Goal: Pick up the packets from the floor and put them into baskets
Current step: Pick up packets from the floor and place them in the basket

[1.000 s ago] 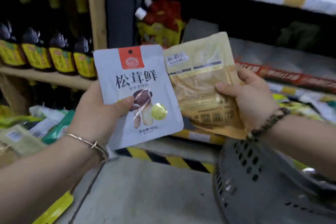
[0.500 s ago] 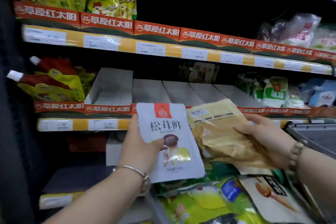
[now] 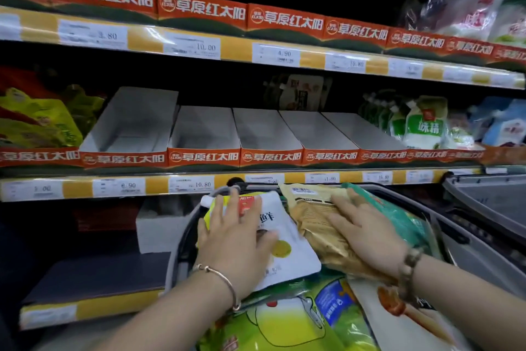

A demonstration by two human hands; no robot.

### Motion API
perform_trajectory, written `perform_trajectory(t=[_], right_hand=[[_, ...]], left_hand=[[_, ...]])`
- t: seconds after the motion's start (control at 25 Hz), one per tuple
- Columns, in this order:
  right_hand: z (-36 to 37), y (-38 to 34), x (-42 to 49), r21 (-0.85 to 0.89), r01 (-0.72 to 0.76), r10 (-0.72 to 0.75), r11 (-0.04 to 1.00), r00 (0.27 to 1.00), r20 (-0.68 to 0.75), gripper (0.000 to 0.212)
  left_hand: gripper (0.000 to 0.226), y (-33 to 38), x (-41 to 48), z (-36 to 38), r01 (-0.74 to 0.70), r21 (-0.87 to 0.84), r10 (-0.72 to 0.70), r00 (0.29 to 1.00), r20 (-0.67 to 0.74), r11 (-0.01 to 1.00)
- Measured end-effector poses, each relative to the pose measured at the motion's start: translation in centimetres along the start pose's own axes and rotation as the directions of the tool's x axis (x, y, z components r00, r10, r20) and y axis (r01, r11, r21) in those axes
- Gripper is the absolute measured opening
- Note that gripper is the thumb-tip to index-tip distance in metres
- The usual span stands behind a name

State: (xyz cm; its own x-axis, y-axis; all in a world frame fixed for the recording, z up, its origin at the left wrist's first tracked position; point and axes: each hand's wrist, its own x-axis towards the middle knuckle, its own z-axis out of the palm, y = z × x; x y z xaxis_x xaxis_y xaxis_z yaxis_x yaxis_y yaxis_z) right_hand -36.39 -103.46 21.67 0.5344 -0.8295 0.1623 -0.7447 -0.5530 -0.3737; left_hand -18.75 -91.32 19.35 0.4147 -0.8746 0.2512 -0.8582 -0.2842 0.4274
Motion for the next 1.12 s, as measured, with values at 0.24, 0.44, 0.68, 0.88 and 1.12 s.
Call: perform_trajectory(t=[0.24,0.44,0.68,0.88,1.12], right_hand=[[0.3,-0.9,2.5,-0.139,0.200,-0.165,0.970,0.960,0.224,0.057],[0.5,-1.0,4.3,-0.219,0.286,-0.233,0.933,0.943,0.240,0.057],[-0.2,-1.4,3.6,-0.259,0.312,-0.256,0.914,0.939,0.229,0.057],[-1.3,-3.3,1.6,-0.205,0.286,-0.279,0.936,0.958,0.063,0.053],[-0.8,-10.3,-1.2,-0.143,0.438,-0.451,0.888,0.889,-0.081,0.062]], left_hand=[[0.062,1.3,3.0,1.1,-0.098,0.148,0.045,0.944,0.328,0.984],[0.072,0.6,3.6,1.4,-0.074,0.172,0.022,0.958,0.287,0.982],[0.073,0.5,2.9,1.0,-0.089,0.136,0.054,0.969,0.240,0.987],[0.067,-0.7,1.4,-0.8,-0.101,-0.047,0.101,0.995,0.007,0.994],[0.048,-5.4,-3.2,-6.2,-0.126,-0.066,0.117,0.985,-0.131,0.990]])
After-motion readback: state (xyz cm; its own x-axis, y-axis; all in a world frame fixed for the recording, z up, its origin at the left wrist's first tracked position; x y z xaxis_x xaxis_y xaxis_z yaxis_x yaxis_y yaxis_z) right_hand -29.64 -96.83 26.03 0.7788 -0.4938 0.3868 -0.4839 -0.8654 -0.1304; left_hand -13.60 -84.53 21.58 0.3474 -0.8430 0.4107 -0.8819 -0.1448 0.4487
